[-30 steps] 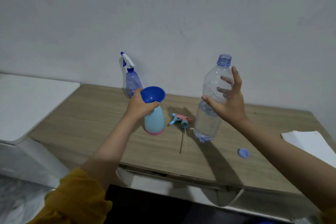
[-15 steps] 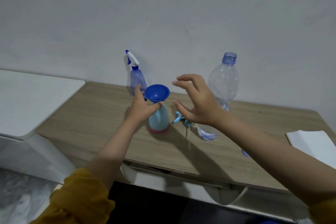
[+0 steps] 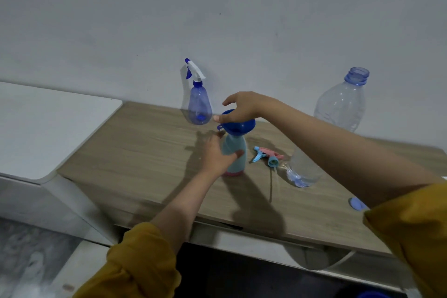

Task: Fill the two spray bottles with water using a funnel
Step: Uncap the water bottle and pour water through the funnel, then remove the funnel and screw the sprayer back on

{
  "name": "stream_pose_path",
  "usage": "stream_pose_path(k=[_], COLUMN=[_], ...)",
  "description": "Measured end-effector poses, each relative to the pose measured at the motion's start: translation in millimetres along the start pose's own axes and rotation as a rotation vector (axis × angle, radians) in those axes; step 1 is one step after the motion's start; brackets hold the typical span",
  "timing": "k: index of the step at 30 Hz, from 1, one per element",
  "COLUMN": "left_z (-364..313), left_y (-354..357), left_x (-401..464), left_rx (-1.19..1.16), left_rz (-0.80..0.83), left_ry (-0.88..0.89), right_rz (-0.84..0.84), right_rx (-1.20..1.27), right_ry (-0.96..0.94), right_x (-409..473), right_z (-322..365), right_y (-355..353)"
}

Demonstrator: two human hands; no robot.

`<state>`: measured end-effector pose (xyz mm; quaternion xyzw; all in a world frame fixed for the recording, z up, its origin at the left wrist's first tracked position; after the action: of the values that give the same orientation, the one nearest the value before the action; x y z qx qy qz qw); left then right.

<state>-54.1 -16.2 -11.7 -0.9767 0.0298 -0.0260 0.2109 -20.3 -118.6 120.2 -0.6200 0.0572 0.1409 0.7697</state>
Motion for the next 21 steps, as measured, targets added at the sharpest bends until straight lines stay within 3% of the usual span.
stream_pose_path(k=[4,11,17,21], left_z=[8.6,17.4,19.1,19.9], left_y=[7.6,10.0,7.5,6.4], left_x=[4.4,6.0,6.2,6.4], left_rx=[-0.026,-0.073,-0.03,-0.006], left_rz=[-0.051,-0.076,-0.069,-0.089], left_ry=[-0.006,0.03,0.056,0.11], right_rz=[0.038,0.114,0.072,-0.019], right_rx=[-0.052,0.16,0.285,0.529], right_ry=[0.096,0.34,0.309,0.318], right_x=[3.6,10.1,-6.0,-39.9], right_z=[9.4,14.2,6.6,-24.0], right_y=[2.5,4.9,-6.3,-9.7])
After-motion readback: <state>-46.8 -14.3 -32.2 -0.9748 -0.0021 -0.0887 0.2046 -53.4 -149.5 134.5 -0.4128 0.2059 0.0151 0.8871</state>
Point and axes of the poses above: each hand's wrist, its own x-axis towards the middle knuckle, its own y-axis out of the palm, z = x × y, the point moved 4 cm from there along x, towards the middle knuckle, and after that the axes turned 1 degree about -z, right-handed, at the moved point
